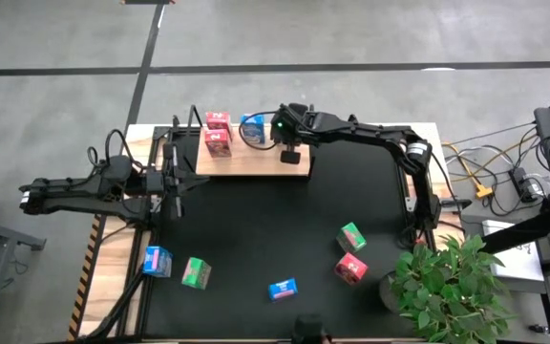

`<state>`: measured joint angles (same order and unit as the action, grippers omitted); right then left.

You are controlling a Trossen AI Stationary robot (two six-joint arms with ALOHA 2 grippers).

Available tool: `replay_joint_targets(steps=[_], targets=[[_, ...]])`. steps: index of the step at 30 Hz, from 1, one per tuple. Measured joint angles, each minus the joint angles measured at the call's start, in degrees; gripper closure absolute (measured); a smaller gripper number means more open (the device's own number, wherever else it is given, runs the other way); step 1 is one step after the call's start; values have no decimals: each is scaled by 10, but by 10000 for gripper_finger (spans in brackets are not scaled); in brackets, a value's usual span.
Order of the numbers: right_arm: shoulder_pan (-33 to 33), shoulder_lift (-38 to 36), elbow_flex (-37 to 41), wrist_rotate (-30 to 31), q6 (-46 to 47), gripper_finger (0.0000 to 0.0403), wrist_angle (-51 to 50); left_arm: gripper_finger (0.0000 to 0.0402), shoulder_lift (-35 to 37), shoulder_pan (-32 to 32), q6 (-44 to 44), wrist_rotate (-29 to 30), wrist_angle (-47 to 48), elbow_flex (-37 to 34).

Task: Stack cereal on shelf
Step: Put the top green cereal box on the shelf, then put the bottom green cereal box on the shelf aligned with the other green cereal box

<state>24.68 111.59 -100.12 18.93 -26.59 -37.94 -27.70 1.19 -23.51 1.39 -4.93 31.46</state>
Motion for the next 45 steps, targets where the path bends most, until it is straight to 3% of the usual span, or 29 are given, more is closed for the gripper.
replay_joint_targets(steps=[9, 14, 36, 45], targets=[[3, 0, 0, -2, 0, 394, 12, 402, 0, 0, 0, 0, 0, 0], [2, 1, 0, -70, -2, 394, 4, 402, 0, 0, 0, 0, 0, 0], [18, 34, 0, -39, -16, 394, 19, 402, 2, 0, -3, 0, 9, 0], [-1, 26, -37, -39, -2, 394, -41, 402, 3, 0, -3, 0, 9, 0]])
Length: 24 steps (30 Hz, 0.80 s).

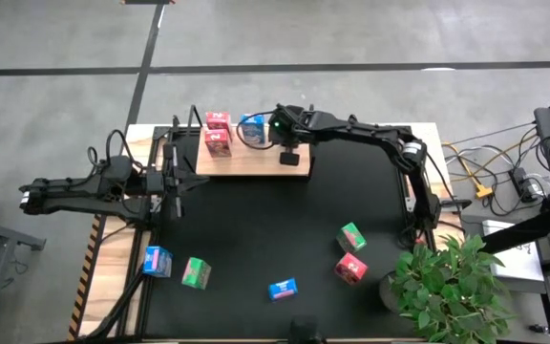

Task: Stack cereal on shelf
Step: Put the bottom green cereal box on the shelf aligned with the other green cereal box

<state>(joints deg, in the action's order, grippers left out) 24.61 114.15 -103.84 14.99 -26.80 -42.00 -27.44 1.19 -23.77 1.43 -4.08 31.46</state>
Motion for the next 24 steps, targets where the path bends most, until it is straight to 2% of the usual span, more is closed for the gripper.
replay_joint_targets(steps=[6, 11, 17, 24], targets=[[-55, -34, -33, -5, 18, 394, -18, 402, 0, 0, -6, 1, 0, 0], [-119, -81, -26, -26, 19, 394, -4, 402, -6, 0, 30, 1, -12, 0], [-177, -133, 28, -38, 17, 394, 30, 402, -21, 0, 126, 1, -29, 0], [-208, -206, 127, -60, 16, 394, 106, 402, -61, -1, 227, -6, -63, 4]])
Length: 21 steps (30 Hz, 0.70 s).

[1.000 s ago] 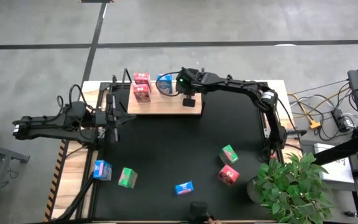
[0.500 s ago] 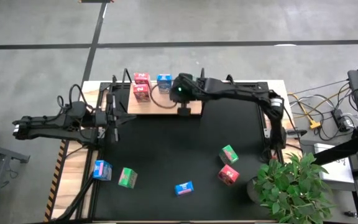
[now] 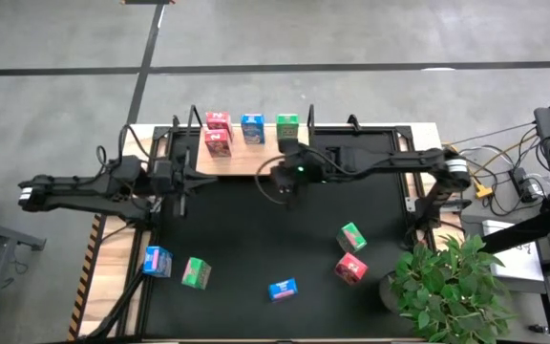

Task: Stack cereal on shelf
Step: Put the bottom green cereal box on the shelf aligned with the other green cereal box

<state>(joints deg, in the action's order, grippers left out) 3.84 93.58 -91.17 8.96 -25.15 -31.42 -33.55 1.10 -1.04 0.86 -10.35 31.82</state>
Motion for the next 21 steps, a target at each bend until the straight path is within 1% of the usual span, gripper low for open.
replay_joint_targets(steps=[4, 8, 10, 16, 19, 21], targets=[[-16, -56, 75, 0, 1, 394, 57, 402, -34, -7, 60, -2, 8, 14], [-31, -105, 143, 0, 11, 394, 100, 402, -66, -15, 127, -3, 62, 46], [-38, -127, 174, 0, 12, 394, 119, 402, -83, -18, 169, -3, 114, 73], [-54, -174, 244, 0, 11, 394, 177, 402, -149, -34, 309, -3, 307, 169], [-57, -191, 271, 0, 10, 394, 199, 402, -192, -50, 366, -1, 395, 211], [-58, -202, 289, 0, 6, 394, 211, 402, -220, -68, 403, 0, 434, 234]])
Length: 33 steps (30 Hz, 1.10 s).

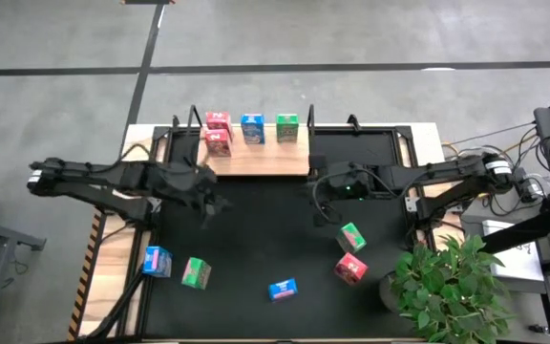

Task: Stack cereal on shelf
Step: Put the bottom green cereal box on the shelf aligned with the other green cereal box

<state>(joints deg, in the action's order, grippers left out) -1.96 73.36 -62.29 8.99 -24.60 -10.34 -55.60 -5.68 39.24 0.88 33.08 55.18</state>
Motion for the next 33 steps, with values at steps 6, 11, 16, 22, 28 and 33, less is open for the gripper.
replay_joint_targets(steps=[6, 11, 16, 22, 28, 33], targets=[[-1, -15, 36, 0, 0, 394, 25, 402, -78, -76, 144, 1, 103, 47], [-1, -16, 51, 0, -8, 394, 37, 402, -124, -160, 310, -7, 147, 52], [-1, -12, 51, 0, -11, 394, 37, 399, -157, -237, 448, -33, 164, 52], [-1, -12, 50, 0, -20, 394, 38, 350, -169, -285, 540, -39, 171, 52], [-1, -12, 50, -2, -17, 394, 38, 283, -170, -306, 589, -47, 183, 52], [-1, -12, 50, -2, -18, 394, 38, 246, -169, -312, 606, -77, 185, 60]])
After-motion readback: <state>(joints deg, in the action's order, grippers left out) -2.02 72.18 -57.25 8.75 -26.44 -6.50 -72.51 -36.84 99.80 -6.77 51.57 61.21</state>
